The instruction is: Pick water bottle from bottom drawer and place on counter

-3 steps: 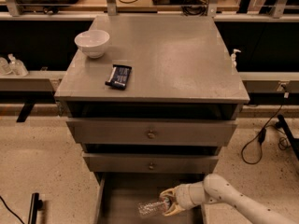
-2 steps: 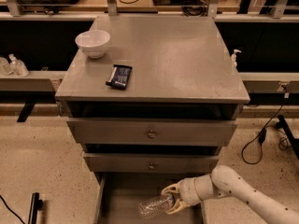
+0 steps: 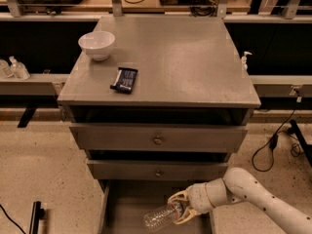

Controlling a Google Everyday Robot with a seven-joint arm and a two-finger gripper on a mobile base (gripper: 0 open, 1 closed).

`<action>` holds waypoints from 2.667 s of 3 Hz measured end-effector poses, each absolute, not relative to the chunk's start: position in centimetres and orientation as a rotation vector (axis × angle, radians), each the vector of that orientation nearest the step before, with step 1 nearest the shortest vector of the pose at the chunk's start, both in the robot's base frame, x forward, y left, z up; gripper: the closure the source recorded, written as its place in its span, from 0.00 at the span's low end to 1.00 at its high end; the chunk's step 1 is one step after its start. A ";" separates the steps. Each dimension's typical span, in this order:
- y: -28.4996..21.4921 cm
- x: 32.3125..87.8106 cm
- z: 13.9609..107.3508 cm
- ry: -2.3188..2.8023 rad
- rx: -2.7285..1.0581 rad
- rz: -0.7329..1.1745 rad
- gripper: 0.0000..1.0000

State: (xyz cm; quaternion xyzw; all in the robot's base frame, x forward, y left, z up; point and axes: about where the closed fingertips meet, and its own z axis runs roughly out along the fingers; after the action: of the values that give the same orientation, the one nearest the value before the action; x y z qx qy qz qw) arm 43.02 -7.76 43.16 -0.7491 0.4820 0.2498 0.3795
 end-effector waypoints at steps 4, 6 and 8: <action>-15.8 45.7 62.6 1.164 -2.017 0.331 1.00; -18.1 46.5 75.0 1.235 -2.045 0.063 1.00; -19.8 49.3 84.1 1.297 -1.972 -0.004 1.00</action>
Offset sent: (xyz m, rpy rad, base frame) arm -0.0026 -0.0727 0.1613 -0.0511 -0.2084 -0.0009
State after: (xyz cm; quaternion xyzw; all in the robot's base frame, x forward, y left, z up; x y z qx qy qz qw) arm 49.32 -19.84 84.10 -0.7726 0.5082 -0.0015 0.3806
